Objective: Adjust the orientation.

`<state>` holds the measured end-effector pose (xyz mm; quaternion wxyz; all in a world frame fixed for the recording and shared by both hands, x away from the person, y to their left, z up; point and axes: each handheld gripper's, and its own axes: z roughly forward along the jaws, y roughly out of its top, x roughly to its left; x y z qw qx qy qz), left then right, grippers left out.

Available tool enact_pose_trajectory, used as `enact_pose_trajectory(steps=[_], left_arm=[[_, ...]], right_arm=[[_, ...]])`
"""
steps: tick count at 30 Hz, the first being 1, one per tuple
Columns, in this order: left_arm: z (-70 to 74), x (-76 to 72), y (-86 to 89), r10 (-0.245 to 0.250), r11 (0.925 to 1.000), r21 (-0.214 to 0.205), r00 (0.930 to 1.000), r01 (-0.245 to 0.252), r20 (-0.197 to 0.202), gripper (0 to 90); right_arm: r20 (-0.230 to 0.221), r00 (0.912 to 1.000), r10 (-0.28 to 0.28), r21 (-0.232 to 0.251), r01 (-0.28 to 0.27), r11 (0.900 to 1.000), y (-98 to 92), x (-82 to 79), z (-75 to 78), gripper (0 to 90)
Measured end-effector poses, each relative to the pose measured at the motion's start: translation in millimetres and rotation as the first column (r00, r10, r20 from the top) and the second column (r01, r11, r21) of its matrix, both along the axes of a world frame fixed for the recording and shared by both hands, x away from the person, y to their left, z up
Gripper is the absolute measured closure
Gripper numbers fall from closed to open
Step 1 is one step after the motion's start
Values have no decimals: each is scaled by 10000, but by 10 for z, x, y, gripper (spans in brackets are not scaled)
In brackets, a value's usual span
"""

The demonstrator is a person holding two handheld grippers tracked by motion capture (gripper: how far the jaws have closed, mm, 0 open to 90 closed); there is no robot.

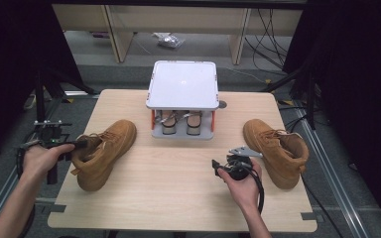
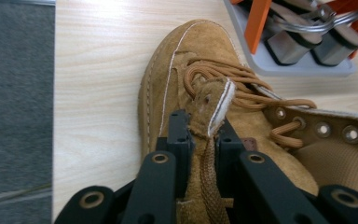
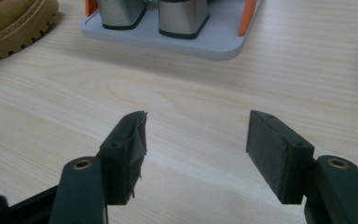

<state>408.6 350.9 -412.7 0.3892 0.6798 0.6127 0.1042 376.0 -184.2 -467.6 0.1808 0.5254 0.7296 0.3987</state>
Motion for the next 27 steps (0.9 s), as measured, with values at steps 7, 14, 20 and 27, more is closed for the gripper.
enact_pose_trajectory(steps=[7,14,20,27], left_arm=[[-17,-9,3,331,9964,-784,9994,-325,70,820],[25,-10,-21,245,9946,-1016,9996,-228,156,821],[88,-23,-35,250,9942,-1057,9989,-207,399,823],[107,-29,12,415,9895,-1400,9983,-355,404,824]], right_arm=[[-5,10000,32,-31,-32,10000,-2,7,-18,388],[82,10000,27,87,-28,10000,-7,16,-26,388],[22,10000,-82,81,82,9999,-22,15,-25,388],[48,9999,-115,64,115,9999,-14,17,-36,389]])
